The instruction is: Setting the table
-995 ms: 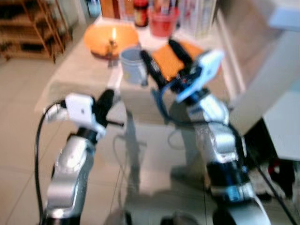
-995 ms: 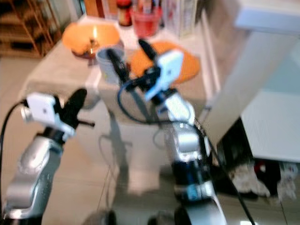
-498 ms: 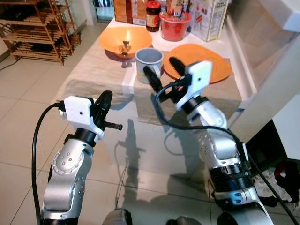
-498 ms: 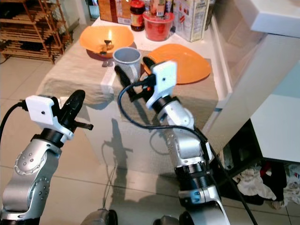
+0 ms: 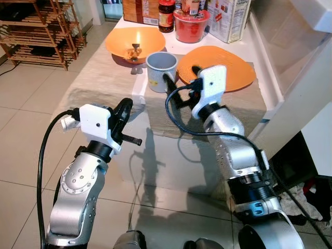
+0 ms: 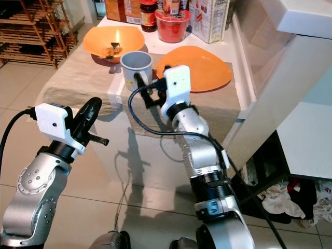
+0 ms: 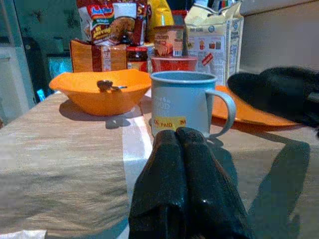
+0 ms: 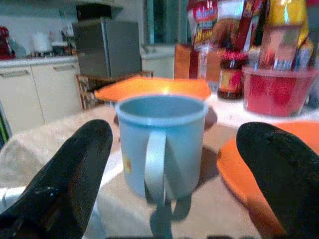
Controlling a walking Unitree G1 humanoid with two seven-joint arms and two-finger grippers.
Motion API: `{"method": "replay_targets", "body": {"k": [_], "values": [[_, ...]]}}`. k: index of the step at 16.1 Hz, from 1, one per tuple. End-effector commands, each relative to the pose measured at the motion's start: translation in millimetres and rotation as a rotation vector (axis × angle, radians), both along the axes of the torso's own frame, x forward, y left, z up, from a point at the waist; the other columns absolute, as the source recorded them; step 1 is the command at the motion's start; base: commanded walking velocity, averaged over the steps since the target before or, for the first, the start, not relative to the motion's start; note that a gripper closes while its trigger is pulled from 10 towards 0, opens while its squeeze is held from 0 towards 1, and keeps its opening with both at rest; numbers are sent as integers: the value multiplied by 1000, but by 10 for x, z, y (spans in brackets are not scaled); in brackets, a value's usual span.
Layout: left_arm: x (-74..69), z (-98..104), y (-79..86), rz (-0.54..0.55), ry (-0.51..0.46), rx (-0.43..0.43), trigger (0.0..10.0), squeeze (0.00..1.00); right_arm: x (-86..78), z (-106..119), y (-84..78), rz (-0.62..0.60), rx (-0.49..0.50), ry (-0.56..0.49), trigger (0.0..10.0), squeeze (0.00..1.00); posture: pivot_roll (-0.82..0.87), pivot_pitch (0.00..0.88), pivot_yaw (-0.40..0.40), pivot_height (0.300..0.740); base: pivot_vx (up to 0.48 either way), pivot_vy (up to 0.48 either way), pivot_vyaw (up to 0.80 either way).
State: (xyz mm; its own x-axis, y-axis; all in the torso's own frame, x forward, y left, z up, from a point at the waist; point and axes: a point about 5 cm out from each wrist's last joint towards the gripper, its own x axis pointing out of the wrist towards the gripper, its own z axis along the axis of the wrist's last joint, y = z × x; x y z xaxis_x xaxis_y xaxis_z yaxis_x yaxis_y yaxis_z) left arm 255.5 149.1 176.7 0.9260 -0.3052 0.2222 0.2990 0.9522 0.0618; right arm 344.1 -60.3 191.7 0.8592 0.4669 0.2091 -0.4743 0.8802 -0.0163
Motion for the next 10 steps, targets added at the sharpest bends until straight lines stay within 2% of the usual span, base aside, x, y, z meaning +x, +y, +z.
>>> {"method": "replay_targets", "body": {"k": [1,3,4,5,6,7,10], "values": [[-29,28,-15,-7,-6,20,10000,0,3,-54,21,-5,-14,31,10000,0,-6,116,6,740,0,0,0],[-77,44,-32,-7,-5,24,10000,0,51,-106,10,-39,-19,70,10000,0,-2,139,9,740,0,0,0],[-103,48,-38,-8,-2,25,10000,0,71,-86,2,-48,-3,68,8471,0,-1,148,14,740,0,0,0],[-117,49,-40,-8,1,26,10000,0,91,-43,9,-43,15,54,3216,0,-1,153,18,740,0,0,0],[-123,51,-41,-8,2,26,10000,0,98,-25,16,-39,16,46,392,0,0,158,20,740,0,0,0],[-136,69,-49,-11,1,27,10000,0,117,11,50,-26,-1,33,0,0,1,167,21,740,0,0,0],[-158,94,-50,-9,2,29,10000,0,145,19,85,-23,-23,36,0,0,7,176,20,740,0,0,0]]}}
